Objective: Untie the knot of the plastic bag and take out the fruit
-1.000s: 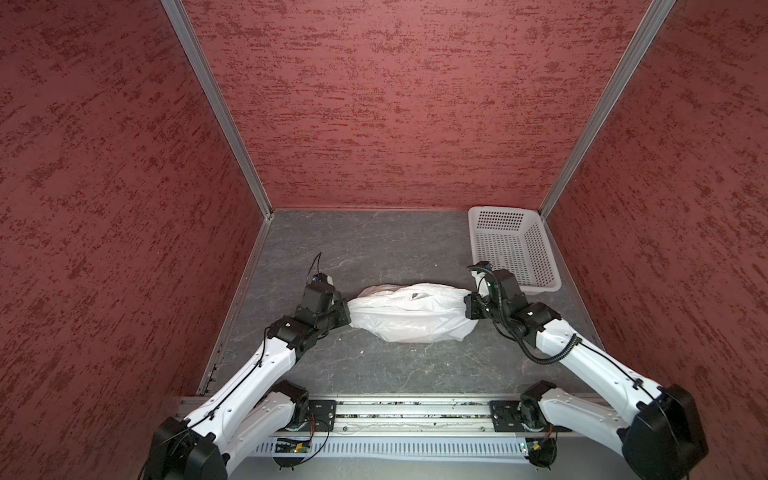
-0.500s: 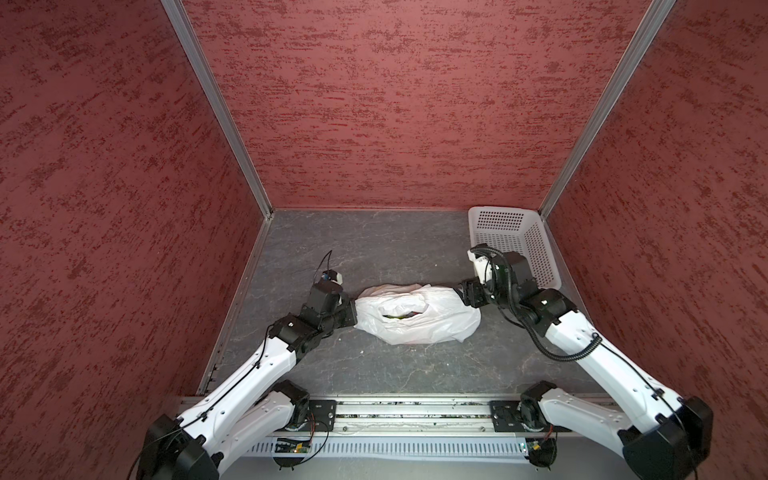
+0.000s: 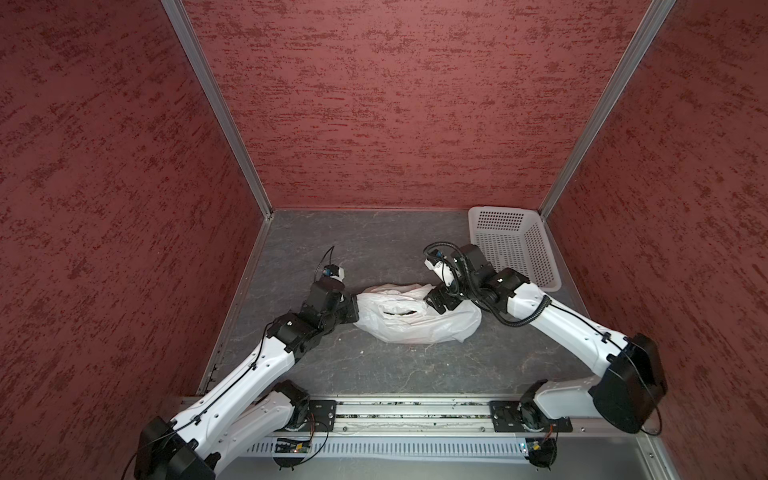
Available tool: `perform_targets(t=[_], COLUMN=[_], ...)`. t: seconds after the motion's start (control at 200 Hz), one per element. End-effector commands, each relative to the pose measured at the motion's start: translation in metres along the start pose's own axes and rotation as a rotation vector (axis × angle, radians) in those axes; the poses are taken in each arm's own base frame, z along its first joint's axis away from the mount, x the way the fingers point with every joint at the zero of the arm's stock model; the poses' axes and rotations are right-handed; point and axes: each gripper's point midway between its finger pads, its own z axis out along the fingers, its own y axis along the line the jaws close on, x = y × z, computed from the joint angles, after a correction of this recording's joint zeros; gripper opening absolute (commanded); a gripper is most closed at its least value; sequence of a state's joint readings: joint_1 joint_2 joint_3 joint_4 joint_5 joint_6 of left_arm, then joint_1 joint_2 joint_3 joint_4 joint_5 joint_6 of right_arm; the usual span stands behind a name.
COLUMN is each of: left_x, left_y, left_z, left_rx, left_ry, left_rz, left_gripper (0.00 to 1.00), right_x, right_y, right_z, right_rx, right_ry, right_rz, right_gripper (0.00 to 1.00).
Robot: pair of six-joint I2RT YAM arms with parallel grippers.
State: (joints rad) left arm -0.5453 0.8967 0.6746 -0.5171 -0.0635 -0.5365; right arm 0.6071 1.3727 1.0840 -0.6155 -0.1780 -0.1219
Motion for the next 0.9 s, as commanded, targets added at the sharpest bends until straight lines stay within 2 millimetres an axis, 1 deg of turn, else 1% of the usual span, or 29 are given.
perform_targets(t=[0.0, 0.095, 0.18, 0.245, 0.286, 0.311, 0.376, 0.391, 0.411, 0.416, 0.441, 0.486, 0.506, 0.536, 0.551, 0.606, 0.666, 0.701, 0.791, 0.897], left_x=[0.002, 0.003, 0.002, 0.002, 0.002, 0.003, 0.001, 0.0, -0.001, -0.002, -0.004, -0.009, -0.013, -0.018, -0.021, -0.034, -0.045, -0.051, -0.058, -0.062], left_y=[0.003, 0.005, 0.006, 0.007, 0.007, 0.007, 0.007, 0.006, 0.006, 0.005, 0.004, 0.0, -0.003, -0.009, -0.013, -0.028, -0.047, -0.06, -0.093, -0.11], left_z=[0.0, 0.002, 0.002, 0.003, 0.003, 0.003, 0.001, 0.001, 0.0, -0.001, -0.003, -0.007, -0.009, -0.013, -0.014, -0.022, -0.025, -0.025, -0.018, 0.0], left_rx=[-0.024, -0.032, -0.039, -0.046, -0.049, -0.05, -0.056, -0.056, -0.056, -0.055, -0.055, -0.049, -0.043, -0.032, -0.026, -0.003, 0.033, 0.056, 0.119, 0.133], left_ry=[0.013, 0.014, 0.014, 0.017, 0.02, 0.022, 0.024, 0.022, 0.023, 0.021, 0.018, 0.008, 0.001, -0.012, -0.021, -0.05, -0.065, -0.068, -0.046, -0.009], left_rz=[0.016, 0.014, 0.014, 0.018, 0.02, 0.02, 0.021, 0.021, 0.024, 0.024, 0.027, 0.034, 0.039, 0.052, 0.06, 0.097, 0.153, 0.189, 0.289, 0.333], left_gripper=[0.0, 0.0, 0.0, 0.0, 0.0, 0.0, 0.0, 0.02, 0.08, 0.1, 0.21, 0.46, 0.56, 0.66, 0.7, 0.82, 0.94, 1.0, 0.99, 0.99], right_x=[-0.004, 0.009, 0.021, 0.024, 0.022, 0.019, 0.009, 0.007, 0.003, 0.002, -0.002, -0.009, -0.011, -0.014, -0.016, -0.019, -0.021, -0.021, -0.023, -0.021], right_y=[0.004, 0.004, -0.007, -0.014, -0.019, -0.021, -0.022, -0.021, -0.02, -0.02, -0.017, -0.014, -0.012, -0.009, -0.007, -0.002, 0.0, 0.002, 0.003, 0.004], right_z=[-0.004, 0.008, 0.023, 0.03, 0.032, 0.031, 0.024, 0.022, 0.018, 0.018, 0.013, 0.003, -0.002, -0.007, -0.011, -0.021, -0.029, -0.033, -0.042, -0.047], right_rx=[-0.01, -0.006, 0.048, 0.082, 0.112, 0.122, 0.136, 0.135, 0.13, 0.13, 0.123, 0.11, 0.103, 0.092, 0.086, 0.067, 0.059, 0.055, 0.053, 0.054], right_ry=[-0.039, 0.003, 0.055, 0.076, 0.073, 0.061, 0.019, 0.007, -0.012, -0.015, -0.039, -0.083, -0.101, -0.123, -0.135, -0.167, -0.19, -0.2, -0.226, -0.24], right_rz=[-0.056, -0.068, -0.066, -0.073, -0.067, -0.066, -0.054, -0.053, -0.05, -0.05, -0.045, -0.035, -0.031, -0.024, -0.02, -0.009, 0.007, 0.013, 0.023, 0.031], right_gripper=[0.91, 0.9, 0.85, 0.8, 0.72, 0.61, 0.4, 0.37, 0.33, 0.31, 0.26, 0.16, 0.12, 0.05, 0.01, 0.0, 0.0, 0.0, 0.0, 0.0])
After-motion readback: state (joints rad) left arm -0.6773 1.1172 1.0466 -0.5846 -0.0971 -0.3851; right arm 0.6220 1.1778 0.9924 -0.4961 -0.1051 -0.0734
